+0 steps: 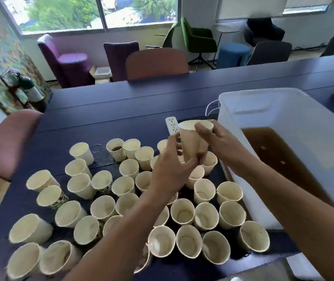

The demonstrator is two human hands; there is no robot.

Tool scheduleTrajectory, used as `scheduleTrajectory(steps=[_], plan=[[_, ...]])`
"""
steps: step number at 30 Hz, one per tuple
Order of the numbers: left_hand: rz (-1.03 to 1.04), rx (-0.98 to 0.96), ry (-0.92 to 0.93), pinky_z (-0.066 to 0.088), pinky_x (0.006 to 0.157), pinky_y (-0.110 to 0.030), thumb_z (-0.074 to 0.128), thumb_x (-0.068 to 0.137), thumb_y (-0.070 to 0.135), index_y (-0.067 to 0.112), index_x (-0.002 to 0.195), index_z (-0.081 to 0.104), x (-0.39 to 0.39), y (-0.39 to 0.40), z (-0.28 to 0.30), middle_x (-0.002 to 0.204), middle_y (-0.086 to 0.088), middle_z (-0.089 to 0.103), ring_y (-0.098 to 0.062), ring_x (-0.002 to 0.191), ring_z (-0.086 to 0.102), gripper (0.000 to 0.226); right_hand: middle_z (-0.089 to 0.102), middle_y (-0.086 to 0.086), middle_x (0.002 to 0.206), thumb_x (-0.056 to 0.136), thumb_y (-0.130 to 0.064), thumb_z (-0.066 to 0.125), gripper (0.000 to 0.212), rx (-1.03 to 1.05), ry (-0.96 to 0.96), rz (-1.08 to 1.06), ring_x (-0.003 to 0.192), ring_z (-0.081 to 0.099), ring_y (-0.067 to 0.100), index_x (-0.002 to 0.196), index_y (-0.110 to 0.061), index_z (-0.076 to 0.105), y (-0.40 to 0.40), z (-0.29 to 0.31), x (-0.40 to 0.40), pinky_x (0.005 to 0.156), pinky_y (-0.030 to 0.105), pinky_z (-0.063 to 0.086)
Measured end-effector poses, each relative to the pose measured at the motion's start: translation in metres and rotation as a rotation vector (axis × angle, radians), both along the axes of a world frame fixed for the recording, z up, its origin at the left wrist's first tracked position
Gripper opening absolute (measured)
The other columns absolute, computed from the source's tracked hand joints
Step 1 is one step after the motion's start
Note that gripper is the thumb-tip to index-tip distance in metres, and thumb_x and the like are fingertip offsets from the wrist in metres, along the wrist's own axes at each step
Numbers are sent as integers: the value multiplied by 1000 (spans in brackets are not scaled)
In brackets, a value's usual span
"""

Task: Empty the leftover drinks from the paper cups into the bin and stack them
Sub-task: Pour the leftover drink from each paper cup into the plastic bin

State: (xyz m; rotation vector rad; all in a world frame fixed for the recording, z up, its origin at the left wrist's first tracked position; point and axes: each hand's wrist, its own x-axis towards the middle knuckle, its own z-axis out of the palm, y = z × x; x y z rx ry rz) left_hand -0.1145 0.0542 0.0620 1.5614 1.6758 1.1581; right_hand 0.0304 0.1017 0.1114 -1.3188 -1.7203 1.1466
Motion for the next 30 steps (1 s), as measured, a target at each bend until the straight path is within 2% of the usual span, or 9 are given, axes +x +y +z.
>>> scheduleTrajectory(steps=[2, 4, 7, 10, 13, 18, 20, 26, 30], plan=[[61, -12, 22, 55, 87, -40, 78, 81, 50, 31, 138, 44, -22, -7, -6, 113, 10, 65, -9, 102, 62, 70, 61, -25, 93, 95, -63, 42, 28, -8, -12, -5, 88, 60, -7, 98, -40, 59, 4, -1, -18, 77, 16, 47], [128, -3, 39, 55, 85, -43, 78, 81, 50, 31, 136, 46, -44, -14, -11, 116, 10, 65, -10, 104, 62, 66, 63, -23, 83, 102, -47, 46, 24, 33, -47, -7, 74, 59, -13, 91, -36, 63, 10, -3, -38, 64, 11, 44], [222, -11, 71, 54, 86, -43, 80, 80, 44, 29, 134, 51, -74, -23, -19, 118, 10, 65, -13, 104, 62, 63, 69, -17, 90, 99, -34, 58, 19, 94, -132, 40, 81, 64, -1, 103, -26, 74, 22, -15, -70, 73, 21, 51], [307, -30, 100, 53, 88, -43, 80, 80, 47, 28, 135, 50, -105, -32, -27, 124, 8, 65, -17, 109, 61, 65, 69, -18, 83, 96, -31, 63, 17, 129, -174, 105, 70, 62, -6, 104, -22, 77, 32, -25, -110, 64, 13, 48], [392, -78, 100, 52, 92, -41, 79, 81, 45, 29, 137, 49, -139, -42, -33, 125, 8, 64, -17, 112, 59, 65, 70, -16, 80, 93, -29, 66, 16, 160, -182, 128, 74, 66, 3, 98, -20, 78, 41, -34, -154, 68, 19, 54], [500, -170, 140, 48, 94, -34, 70, 90, 25, 25, 133, 57, -191, -64, -47, 124, 6, 63, -18, 113, 59, 45, 70, -10, 82, 93, -27, 65, 16, 226, -206, 164, 74, 65, 4, 98, -17, 77, 59, -53, -221, 61, 13, 47], [529, -203, 199, 50, 97, -38, 69, 91, 24, 23, 130, 61, -207, -73, -53, 126, 2, 63, -21, 115, 59, 40, 69, -9, 82, 93, -27, 65, 16, 254, -236, 159, 71, 64, 4, 99, -17, 76, 65, -63, -243, 60, 13, 46], [518, -426, 442, 44, 95, -39, 64, 94, 37, 21, 136, 58, -236, -82, -71, 128, -5, 59, -25, 116, 53, 45, 71, -2, 90, 94, -29, 64, 19, 237, -421, 166, 74, 67, 14, 102, -16, 75, 76, -103, -288, 67, 30, 60], [465, -588, 561, 40, 96, -41, 57, 94, 42, 22, 139, 53, -236, -80, -74, 129, -4, 56, -27, 121, 49, 50, 72, 2, 92, 93, -26, 64, 17, 188, -542, 155, 75, 68, 19, 98, -15, 76, 79, -121, -298, 69, 38, 62]])
